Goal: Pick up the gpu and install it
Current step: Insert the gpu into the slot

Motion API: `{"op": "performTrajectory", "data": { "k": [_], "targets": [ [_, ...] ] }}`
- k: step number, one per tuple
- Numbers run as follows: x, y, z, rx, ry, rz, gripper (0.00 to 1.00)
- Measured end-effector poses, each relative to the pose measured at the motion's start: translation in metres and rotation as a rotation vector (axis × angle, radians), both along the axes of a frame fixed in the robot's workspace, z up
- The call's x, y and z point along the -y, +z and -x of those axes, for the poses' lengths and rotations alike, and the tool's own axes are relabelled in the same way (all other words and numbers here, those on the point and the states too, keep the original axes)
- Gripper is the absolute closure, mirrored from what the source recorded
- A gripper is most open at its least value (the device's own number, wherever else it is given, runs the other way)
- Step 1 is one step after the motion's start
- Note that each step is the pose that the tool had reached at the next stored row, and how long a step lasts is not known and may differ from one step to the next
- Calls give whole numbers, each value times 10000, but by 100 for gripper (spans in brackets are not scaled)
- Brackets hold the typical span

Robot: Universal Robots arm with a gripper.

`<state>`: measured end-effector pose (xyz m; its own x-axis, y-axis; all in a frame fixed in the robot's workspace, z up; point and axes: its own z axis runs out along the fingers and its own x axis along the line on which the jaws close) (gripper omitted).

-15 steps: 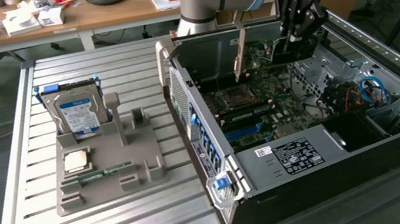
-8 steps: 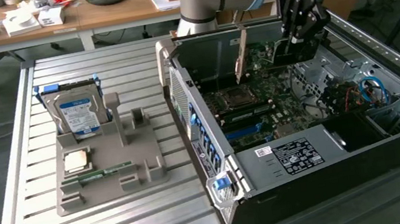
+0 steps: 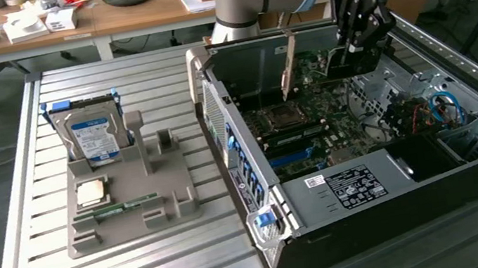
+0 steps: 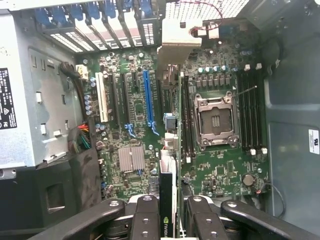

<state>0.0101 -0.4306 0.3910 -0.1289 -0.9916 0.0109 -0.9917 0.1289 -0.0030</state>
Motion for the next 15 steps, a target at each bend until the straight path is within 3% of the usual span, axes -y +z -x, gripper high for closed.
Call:
{"op": "performTrajectory", "data": {
  "k": [15],
  "targets": [
    [0,-7,6,-10,239,-3,74]
  ]
}}
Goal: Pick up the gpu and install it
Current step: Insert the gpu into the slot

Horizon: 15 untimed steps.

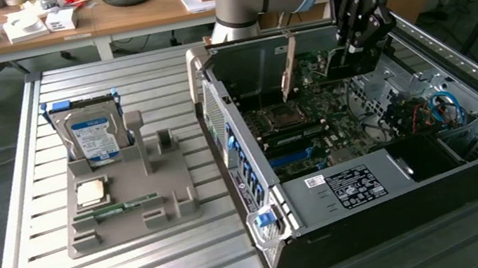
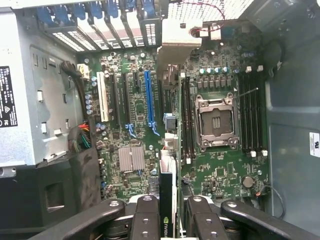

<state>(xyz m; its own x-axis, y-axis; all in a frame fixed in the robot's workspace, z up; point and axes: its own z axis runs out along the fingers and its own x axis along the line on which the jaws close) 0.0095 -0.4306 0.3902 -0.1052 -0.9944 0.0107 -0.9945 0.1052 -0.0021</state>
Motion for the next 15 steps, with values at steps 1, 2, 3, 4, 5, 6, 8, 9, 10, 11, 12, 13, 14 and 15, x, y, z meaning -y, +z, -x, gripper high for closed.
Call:
{"op": "performTrajectory", "data": {
  "k": [1,2,3,4,5,6,8,9,10,11,12,13,14,15],
  "targets": [
    [-1,0,3,-1,60,2,74],
    [-2,0,6,-1,114,2,74],
    [-3,0,8,-1,155,3,74],
    [-4,0,8,-1,165,3,74],
    [-4,-1,8,0,165,2,74],
    [-5,-6,11,0,163,0,74],
    [-5,-17,19,-1,163,2,74],
    [-4,-24,22,-1,164,2,74],
    [-4,-30,25,-1,163,2,74],
    [-4,-35,27,0,163,2,74],
    [-4,-39,28,-1,165,2,74],
    [-4,-39,28,-1,166,3,74],
    [-4,-40,28,0,166,1,74],
    [-4,-40,29,-1,165,0,74]
  ]
}}
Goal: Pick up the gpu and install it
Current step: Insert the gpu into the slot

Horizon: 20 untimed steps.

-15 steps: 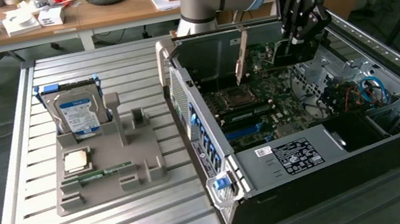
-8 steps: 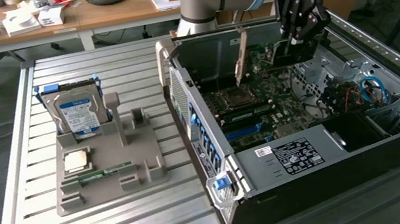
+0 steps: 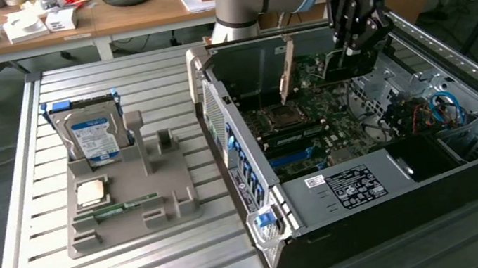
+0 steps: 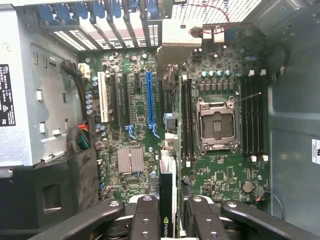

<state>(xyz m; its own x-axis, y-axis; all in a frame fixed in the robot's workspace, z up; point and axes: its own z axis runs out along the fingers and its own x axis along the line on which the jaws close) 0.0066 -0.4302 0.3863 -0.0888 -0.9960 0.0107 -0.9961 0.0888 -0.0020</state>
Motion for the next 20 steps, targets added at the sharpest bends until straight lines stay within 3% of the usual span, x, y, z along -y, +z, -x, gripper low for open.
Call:
{"op": "performTrajectory", "data": {
  "k": [20],
  "targets": [
    [0,-53,1,1,-2,-15,74]
  ]
}}
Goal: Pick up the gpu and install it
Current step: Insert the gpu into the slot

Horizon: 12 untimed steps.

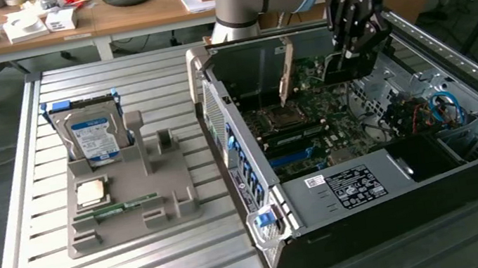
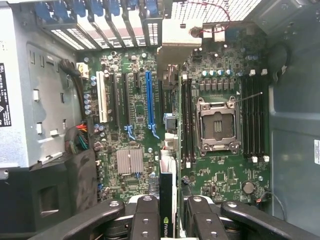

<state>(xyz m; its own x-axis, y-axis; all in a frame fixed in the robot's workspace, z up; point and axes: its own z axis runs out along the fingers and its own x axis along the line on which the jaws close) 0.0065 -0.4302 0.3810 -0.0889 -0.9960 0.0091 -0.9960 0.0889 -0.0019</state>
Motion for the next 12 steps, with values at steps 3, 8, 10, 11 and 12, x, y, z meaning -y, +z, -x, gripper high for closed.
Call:
{"op": "performTrajectory", "data": {
  "k": [3,8,10,11,12],
  "targets": [
    [0,-16,0,0,0,2,74],
    [0,-23,0,-1,1,3,74],
    [0,-30,0,1,0,-7,74],
    [0,-38,0,1,0,-11,74],
    [0,-46,0,0,0,-7,74]
  ]
}}
